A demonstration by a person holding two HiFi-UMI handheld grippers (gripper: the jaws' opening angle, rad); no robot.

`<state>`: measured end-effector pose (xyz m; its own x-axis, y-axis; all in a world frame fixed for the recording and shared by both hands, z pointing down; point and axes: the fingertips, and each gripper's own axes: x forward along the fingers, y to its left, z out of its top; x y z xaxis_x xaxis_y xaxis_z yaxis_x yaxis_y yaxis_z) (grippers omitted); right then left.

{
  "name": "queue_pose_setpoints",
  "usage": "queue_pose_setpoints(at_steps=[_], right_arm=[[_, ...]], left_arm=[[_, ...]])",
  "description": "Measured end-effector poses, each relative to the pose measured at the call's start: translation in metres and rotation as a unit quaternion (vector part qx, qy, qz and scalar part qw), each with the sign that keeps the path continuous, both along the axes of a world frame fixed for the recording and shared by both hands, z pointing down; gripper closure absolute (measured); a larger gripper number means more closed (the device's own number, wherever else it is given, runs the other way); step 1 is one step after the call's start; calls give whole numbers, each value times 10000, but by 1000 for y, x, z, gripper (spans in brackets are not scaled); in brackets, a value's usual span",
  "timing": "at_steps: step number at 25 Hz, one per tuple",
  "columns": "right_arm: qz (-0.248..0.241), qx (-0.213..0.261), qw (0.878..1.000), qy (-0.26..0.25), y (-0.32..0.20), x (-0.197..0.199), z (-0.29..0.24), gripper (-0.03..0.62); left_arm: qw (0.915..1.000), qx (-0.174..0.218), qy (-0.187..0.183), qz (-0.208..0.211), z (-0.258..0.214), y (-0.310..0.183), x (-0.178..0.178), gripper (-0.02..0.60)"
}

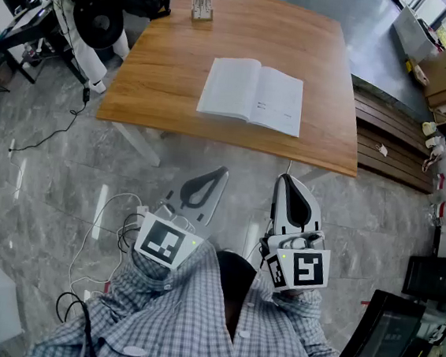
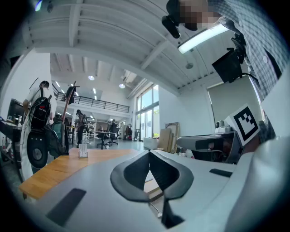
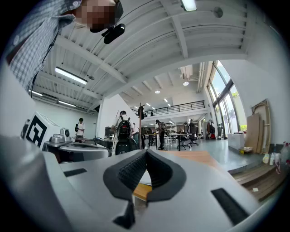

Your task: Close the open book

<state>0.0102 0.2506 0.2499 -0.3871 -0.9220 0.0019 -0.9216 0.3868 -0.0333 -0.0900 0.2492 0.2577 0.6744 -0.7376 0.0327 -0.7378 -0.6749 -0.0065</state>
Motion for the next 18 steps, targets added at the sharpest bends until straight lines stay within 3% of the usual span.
queue_pose_setpoints(at_steps=[18], right_arm=[[-83, -42, 10000, -8, 2, 15, 3, 574]], left_arm=[[9999, 13, -13, -99, 0, 4, 15, 572]])
